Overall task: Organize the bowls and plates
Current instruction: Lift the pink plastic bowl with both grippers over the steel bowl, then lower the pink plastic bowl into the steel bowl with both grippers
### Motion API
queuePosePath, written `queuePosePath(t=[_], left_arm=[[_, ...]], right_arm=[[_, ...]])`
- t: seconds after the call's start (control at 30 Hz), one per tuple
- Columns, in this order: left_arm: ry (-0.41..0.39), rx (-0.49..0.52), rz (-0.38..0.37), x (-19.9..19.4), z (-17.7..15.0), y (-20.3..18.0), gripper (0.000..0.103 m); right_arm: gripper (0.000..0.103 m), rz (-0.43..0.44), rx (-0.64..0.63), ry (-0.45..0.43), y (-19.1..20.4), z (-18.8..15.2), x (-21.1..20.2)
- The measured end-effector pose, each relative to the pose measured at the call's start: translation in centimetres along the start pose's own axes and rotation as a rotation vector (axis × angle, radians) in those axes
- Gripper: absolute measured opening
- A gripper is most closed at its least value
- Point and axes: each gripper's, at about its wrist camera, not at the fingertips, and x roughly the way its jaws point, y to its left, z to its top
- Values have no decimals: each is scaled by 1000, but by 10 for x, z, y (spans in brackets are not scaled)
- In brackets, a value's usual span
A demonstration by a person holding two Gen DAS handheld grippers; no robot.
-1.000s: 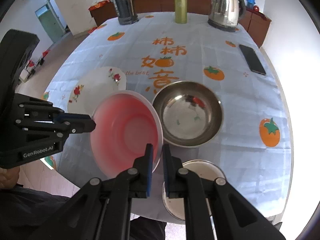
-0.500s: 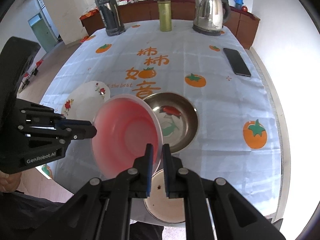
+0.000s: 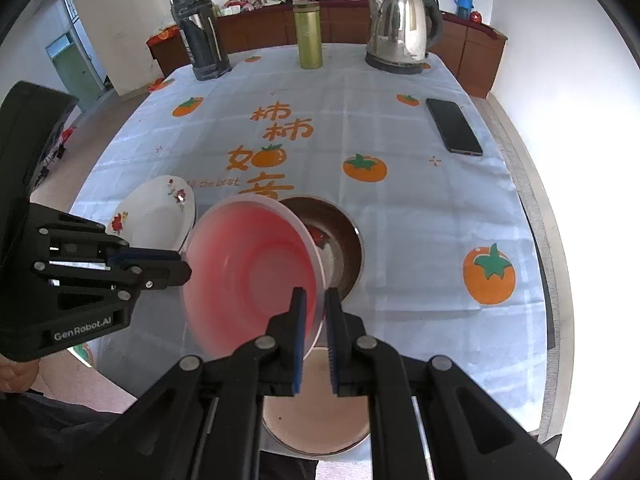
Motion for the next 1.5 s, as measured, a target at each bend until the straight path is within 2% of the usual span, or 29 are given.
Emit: queuePosePath(t=[0.73, 1.5], left_arm=[[-2, -5, 15, 3, 12, -2, 9], [40, -18, 11, 19, 17, 2, 9]], right_arm=[[9, -11, -14, -4, -12, 19, 7], [9, -14, -46, 37, -14, 34, 24]])
